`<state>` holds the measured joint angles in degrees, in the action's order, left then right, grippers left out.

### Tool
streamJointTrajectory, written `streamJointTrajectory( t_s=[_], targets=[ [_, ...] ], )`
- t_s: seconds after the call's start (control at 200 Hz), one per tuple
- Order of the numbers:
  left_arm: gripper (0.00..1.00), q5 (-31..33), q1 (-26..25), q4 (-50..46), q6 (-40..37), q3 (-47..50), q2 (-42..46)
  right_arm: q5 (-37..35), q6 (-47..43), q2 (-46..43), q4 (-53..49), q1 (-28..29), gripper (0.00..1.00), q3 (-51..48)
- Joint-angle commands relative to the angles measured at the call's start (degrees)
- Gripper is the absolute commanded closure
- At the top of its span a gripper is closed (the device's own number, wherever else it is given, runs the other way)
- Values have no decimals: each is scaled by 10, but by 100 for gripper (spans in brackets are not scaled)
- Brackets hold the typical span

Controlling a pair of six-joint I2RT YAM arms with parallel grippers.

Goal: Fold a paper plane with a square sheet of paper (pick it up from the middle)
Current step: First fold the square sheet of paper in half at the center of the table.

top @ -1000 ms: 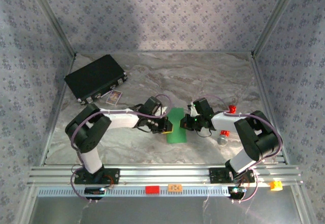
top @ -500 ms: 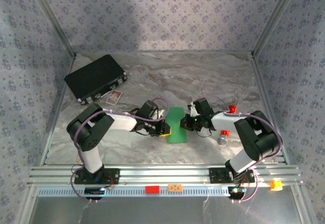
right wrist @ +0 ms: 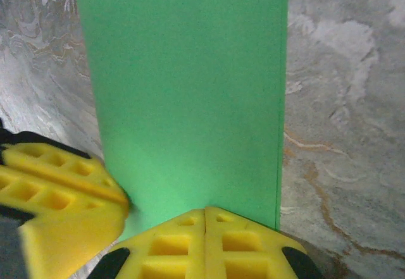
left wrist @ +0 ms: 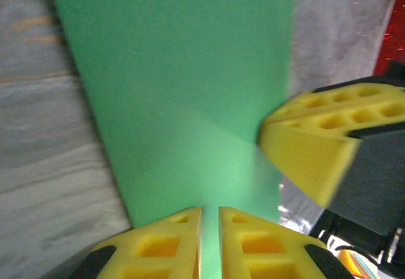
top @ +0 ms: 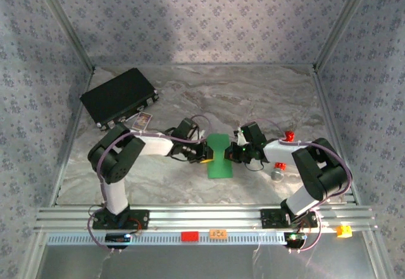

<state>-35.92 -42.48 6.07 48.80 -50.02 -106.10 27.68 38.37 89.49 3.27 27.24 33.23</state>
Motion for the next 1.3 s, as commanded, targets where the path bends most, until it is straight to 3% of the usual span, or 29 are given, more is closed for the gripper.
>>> streamJointTrajectory(
  t_s=[0.0,0.215,0.445,0.715,1.024,1.294],
  targets=[
    [86,23,1,-53,-20,-3,-11,-73,4,20,-103,-4,100,-34],
    [86,27,1,-54,-28,14,-5,-75,4,21,-104,-5,100,-34],
    [85,18,2,-73,-31,-41,18,-74,3,21,-104,-7,100,-34],
    [84,29,9,-76,-31,-79,-20,-74,3,18,-104,-8,100,-36],
    [84,42,24,-80,-31,-59,-33,-73,4,14,-103,-8,100,-38],
    [85,4,19,-64,-12,-52,11,-76,5,13,-104,-9,100,-39]
  ],
)
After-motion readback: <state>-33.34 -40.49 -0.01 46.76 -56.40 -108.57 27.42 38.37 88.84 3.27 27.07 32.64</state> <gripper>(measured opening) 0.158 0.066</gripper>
